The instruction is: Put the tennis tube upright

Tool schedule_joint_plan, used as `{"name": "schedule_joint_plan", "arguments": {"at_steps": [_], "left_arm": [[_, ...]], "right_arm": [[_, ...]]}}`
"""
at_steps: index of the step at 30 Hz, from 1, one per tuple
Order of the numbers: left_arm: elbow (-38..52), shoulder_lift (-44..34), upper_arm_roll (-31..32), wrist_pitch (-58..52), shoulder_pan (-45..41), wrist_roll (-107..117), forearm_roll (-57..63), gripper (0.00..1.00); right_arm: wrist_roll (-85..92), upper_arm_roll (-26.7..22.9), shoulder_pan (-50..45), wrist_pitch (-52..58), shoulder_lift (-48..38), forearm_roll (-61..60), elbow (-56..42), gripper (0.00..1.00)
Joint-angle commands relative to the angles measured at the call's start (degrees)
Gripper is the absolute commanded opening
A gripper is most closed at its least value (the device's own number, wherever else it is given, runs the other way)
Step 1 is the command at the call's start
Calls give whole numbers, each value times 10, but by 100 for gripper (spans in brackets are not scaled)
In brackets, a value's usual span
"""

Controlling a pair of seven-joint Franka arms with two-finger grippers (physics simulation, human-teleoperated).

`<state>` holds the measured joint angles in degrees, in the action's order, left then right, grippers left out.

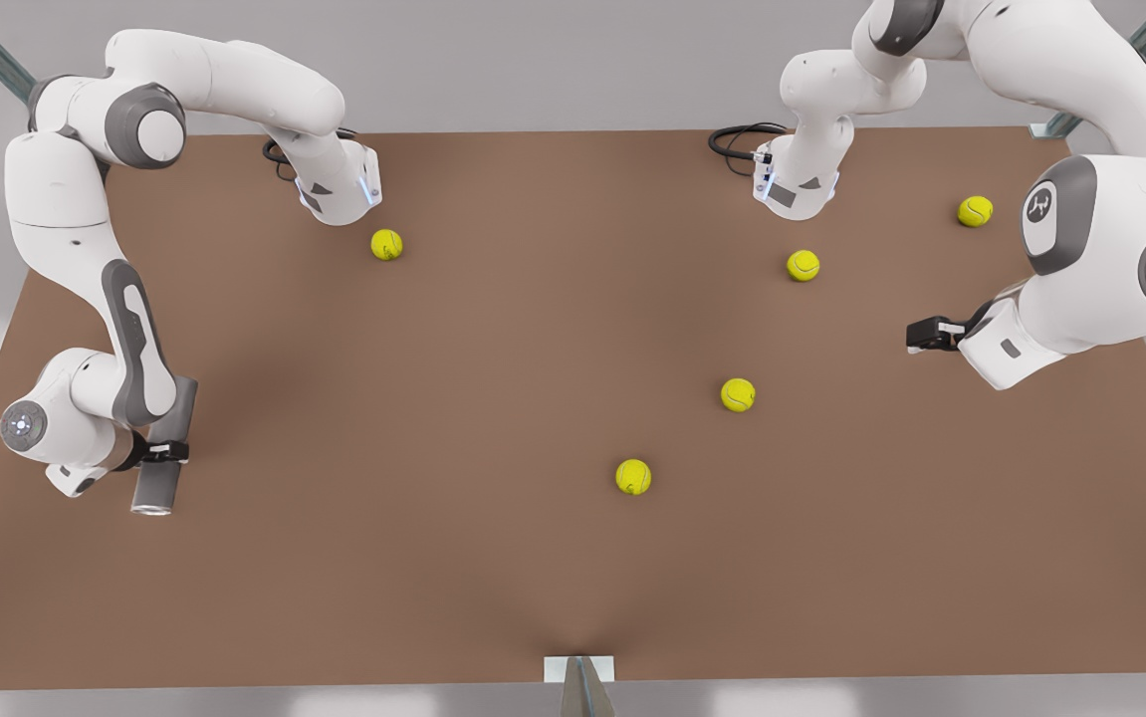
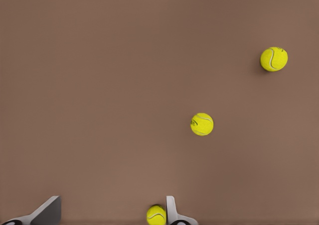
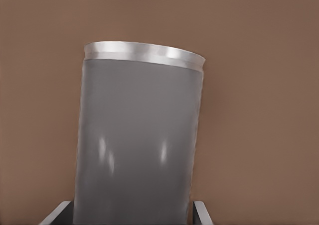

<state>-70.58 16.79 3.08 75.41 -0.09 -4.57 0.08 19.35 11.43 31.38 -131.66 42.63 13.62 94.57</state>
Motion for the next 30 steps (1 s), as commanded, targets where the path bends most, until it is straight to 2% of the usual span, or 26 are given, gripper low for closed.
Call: {"name": "schedule_joint_plan", "arguments": {"at_steps": [1, 3, 9, 15, 18, 30], "left_arm": [[0, 0, 0, -1, 0, 0, 0, 100], [-4, 0, 0, -1, 0, 0, 0, 100], [-4, 0, 0, -1, 0, 0, 0, 100], [-4, 0, 0, -2, 0, 1, 0, 100], [-4, 0, 0, -6, 0, 1, 0, 100], [-4, 0, 0, -6, 0, 1, 0, 100]], "right_arm": [[0, 0, 0, 0, 0, 0, 0, 89], [1, 0, -1, 0, 0, 0, 0, 83], [1, 0, -2, 0, 0, 0, 0, 78], [1, 0, -1, 1, 1, 0, 0, 78], [2, 0, -2, 2, 0, 0, 0, 72], [1, 0, -3, 8, -4, 0, -1, 73]]}}
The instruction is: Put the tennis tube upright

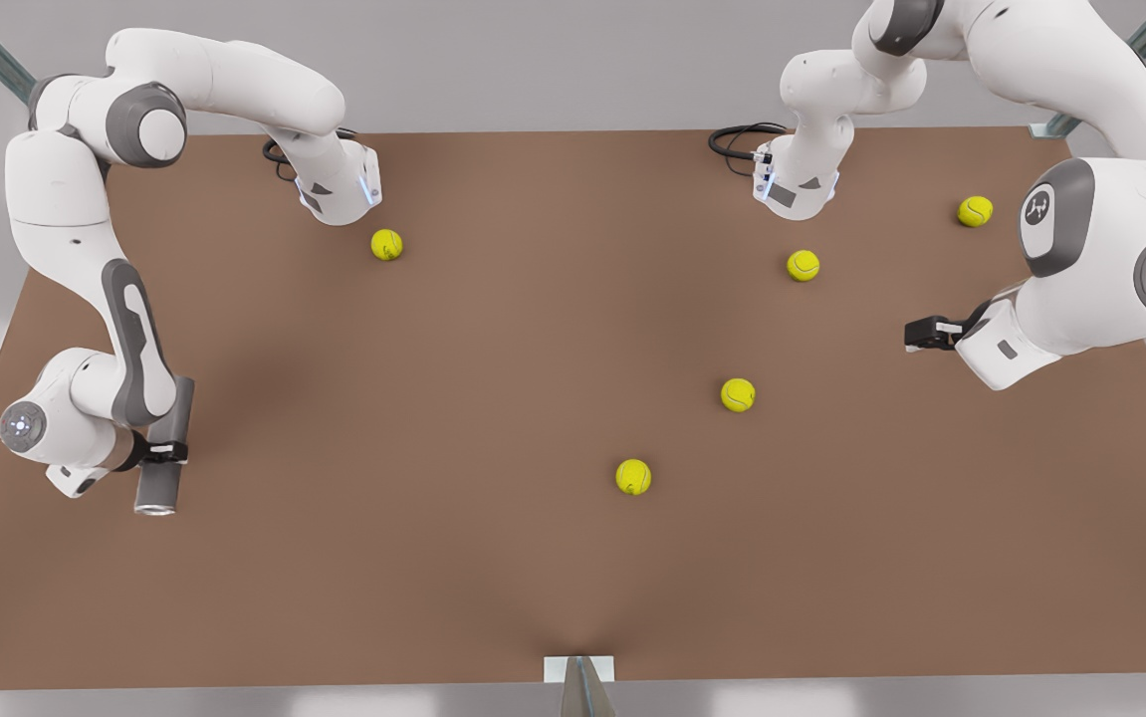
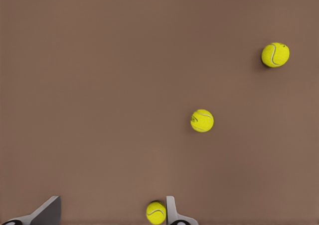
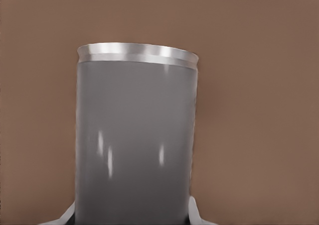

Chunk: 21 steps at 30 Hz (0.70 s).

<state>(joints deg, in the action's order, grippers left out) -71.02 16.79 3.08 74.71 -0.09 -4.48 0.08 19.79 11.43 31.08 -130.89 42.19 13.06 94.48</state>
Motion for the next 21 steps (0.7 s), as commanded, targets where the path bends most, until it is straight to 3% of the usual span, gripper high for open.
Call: {"name": "schedule_joint_plan", "arguments": {"at_steps": [1, 9, 21], "left_arm": [[0, 0, 0, 0, 0, 0, 0, 100], [0, 0, 0, 0, 0, 0, 0, 100], [0, 0, 0, 1, 0, 0, 0, 100]], "right_arm": [[-4, 1, -1, 0, 0, 5, 0, 73], [-5, 45, -2, 92, -4, 3, -63, 73], [-23, 104, -63, 93, -12, 4, -91, 76]]}}
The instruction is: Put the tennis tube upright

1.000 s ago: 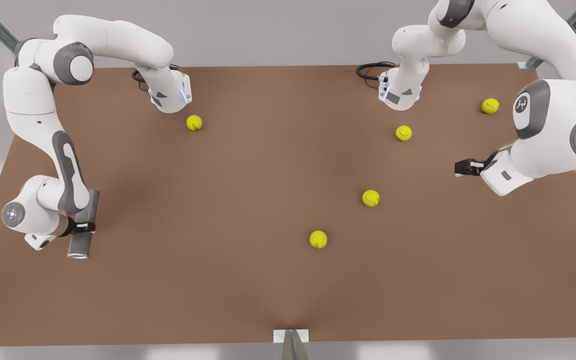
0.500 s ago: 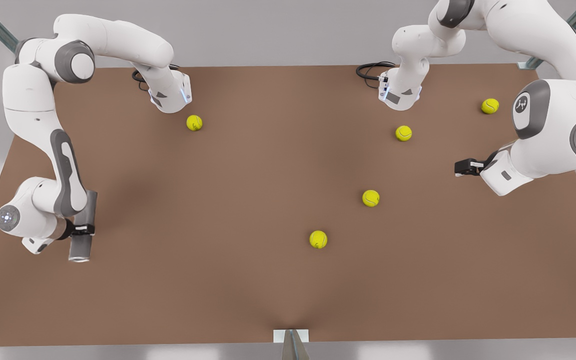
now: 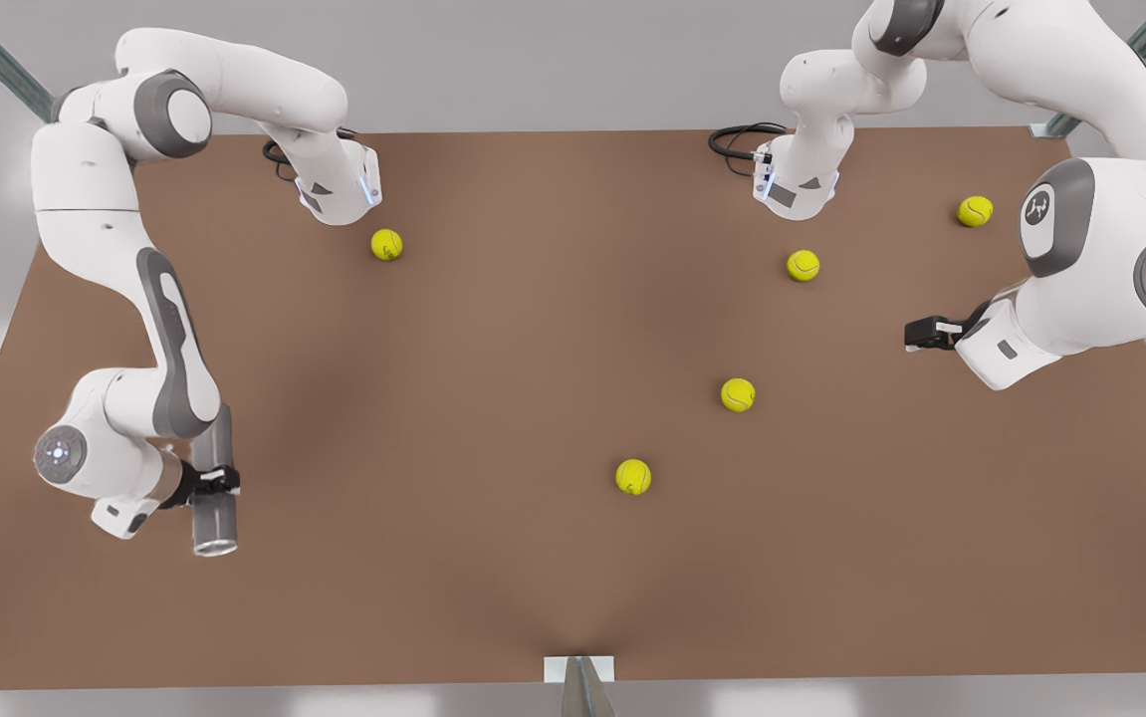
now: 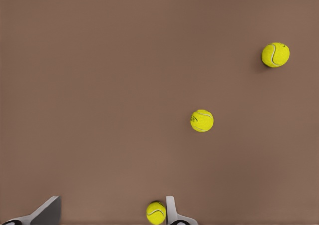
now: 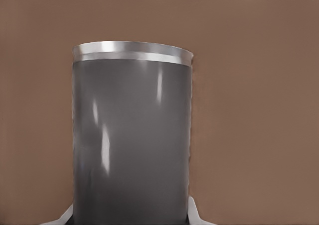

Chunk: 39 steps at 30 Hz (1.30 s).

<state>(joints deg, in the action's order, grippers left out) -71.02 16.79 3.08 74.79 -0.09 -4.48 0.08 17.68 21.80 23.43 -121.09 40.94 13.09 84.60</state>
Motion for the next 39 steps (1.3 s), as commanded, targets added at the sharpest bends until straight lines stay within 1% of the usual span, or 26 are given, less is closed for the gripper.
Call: {"name": "schedule_joint_plan", "arguments": {"at_steps": [1, 2, 6, 12, 13, 16, 17, 24, 27, 36, 38, 39], "left_arm": [[0, 0, 0, 0, 0, 0, 0, 100], [0, 0, 0, 0, 0, 0, 0, 100], [0, 0, 0, 0, 0, 0, 0, 100], [0, 0, 0, 0, 0, 0, 0, 100], [0, 0, 0, 0, 0, 0, 0, 100], [0, 0, 0, 0, 0, 0, 0, 100], [0, 0, 0, 0, 0, 0, 0, 100], [0, 0, 0, 0, 0, 0, 0, 100], [0, 0, 0, 0, 0, 0, 0, 100], [0, 0, 0, 1, 0, 0, 0, 100], [0, 1, 0, 2, 0, 0, 0, 100], [0, 1, 0, 2, 0, 0, 0, 100]], "right_arm": [[-3, 0, -7, 7, 0, 4, -4, 76], [-3, -1, -28, 24, 0, 4, -22, 76], [-4, -3, -110, 30, 0, 21, -49, 76], [-9, -3, -218, 23, 0, 24, -54, 76], [-13, -3, -246, 23, 0, 25, -69, 76], [-15, -5, -302, 23, 0, 41, -73, 76], [-44, -4, -325, 24, 0, 66, -73, 77], [-55, -3, -462, 25, 0, 68, -73, 79], [-94, -3, -513, 23, 0, 68, -74, 79], [-103, -6, -607, 18, 6, 67, -97, 80], [-113, -5, -618, 18, 8, 65, -97, 81], [-115, -6, -618, 18, 9, 65, -97, 84]]}}
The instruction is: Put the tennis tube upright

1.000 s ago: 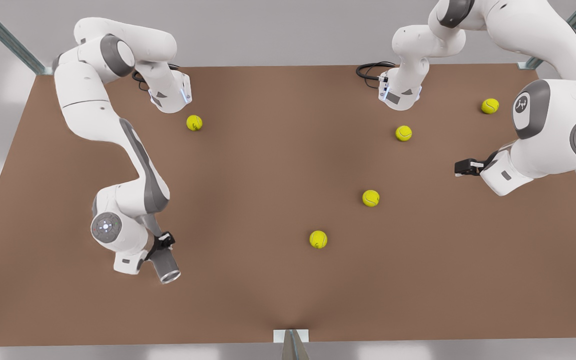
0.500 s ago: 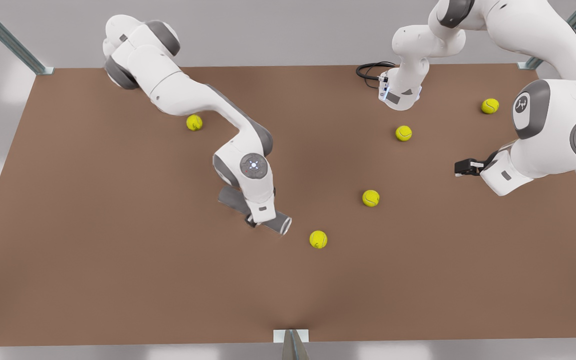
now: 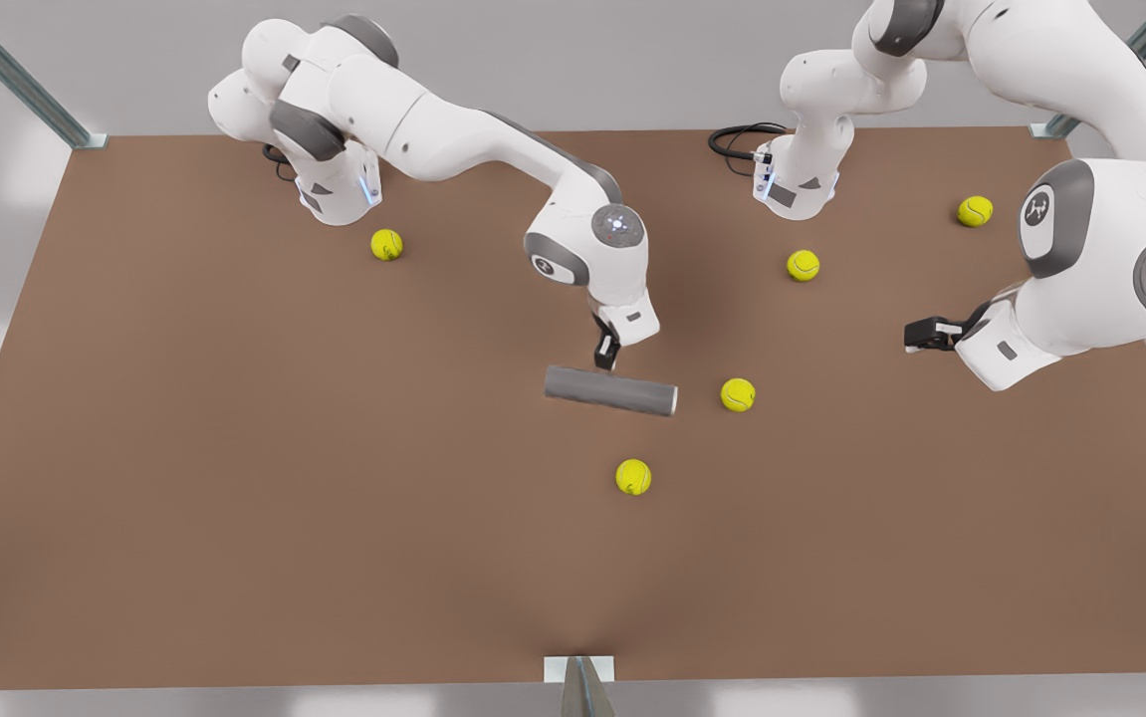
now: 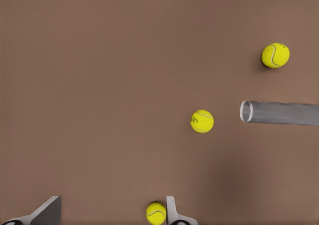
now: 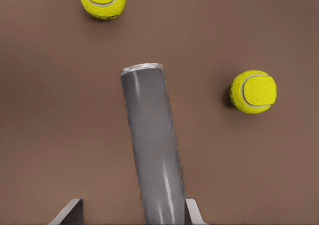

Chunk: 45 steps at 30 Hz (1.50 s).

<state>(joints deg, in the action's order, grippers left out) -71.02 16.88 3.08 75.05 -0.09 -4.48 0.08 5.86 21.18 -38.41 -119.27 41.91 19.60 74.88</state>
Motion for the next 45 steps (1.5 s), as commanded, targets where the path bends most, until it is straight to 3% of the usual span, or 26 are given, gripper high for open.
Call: {"name": "schedule_joint_plan", "arguments": {"at_steps": [1, 10, 12, 14, 15, 17, 19, 20, 21, 24, 26, 28, 34, 45], "left_arm": [[0, 0, 0, 0, 0, 0, 0, 100], [-1, 29, 1, -28, -18, -3, -12, 100], [-10, 72, 1, -40, -21, -27, -111, 100], [-104, 76, 1, 7, -40, -27, -236, 100], [-126, 76, 0, 33, -47, -25, -263, 100], [-203, 61, 0, 111, -57, -9, -295, 100], [-274, 54, 0, 181, -56, -8, -359, 100], [-294, 54, 0, 207, -57, -8, -380, 100], [-322, 47, 0, 229, -58, -11, -395, 100], [-475, -21, 1, 325, -54, -80, -484, 100], [-502, -22, 16, 358, -55, -109, -509, 100], [-506, -11, 26, 372, -55, -120, -514, 100], [-504, 24, 47, 401, -55, -156, -548, 100], [-495, 70, 76, 481, -55, -198, -606, 100]], "right_arm": [[-8, 0, 0, 0, -1, 0, 0, 100], [-26, 0, 4, 1, -7, -3, 0, 100], [-26, 2, 31, 4, -8, -6, 0, 100], [-19, 4, 85, 25, -42, -3, 3, 100], [-26, 4, 129, 96, -72, -4, 7, 100], [-27, 5, 280, 134, -126, -26, 42, 100], [-28, -80, 303, 135, -219, -30, 109, 100], [-33, -133, 306, 119, -281, -75, 185, 100], [-85, -154, 311, 87, -346, -98, 280, 100], [-117, -151, 346, 157, -346, -94, 248, 100], [-101, -153, 352, 181, -346, -91, 210, 100], [-102, -152, 355, 245, -339, -91, 187, 100], [-103, -154, 400, 262, -298, -100, 94, 100], [-106, -154, 422, 323, -278, -130, 91, 100]]}}
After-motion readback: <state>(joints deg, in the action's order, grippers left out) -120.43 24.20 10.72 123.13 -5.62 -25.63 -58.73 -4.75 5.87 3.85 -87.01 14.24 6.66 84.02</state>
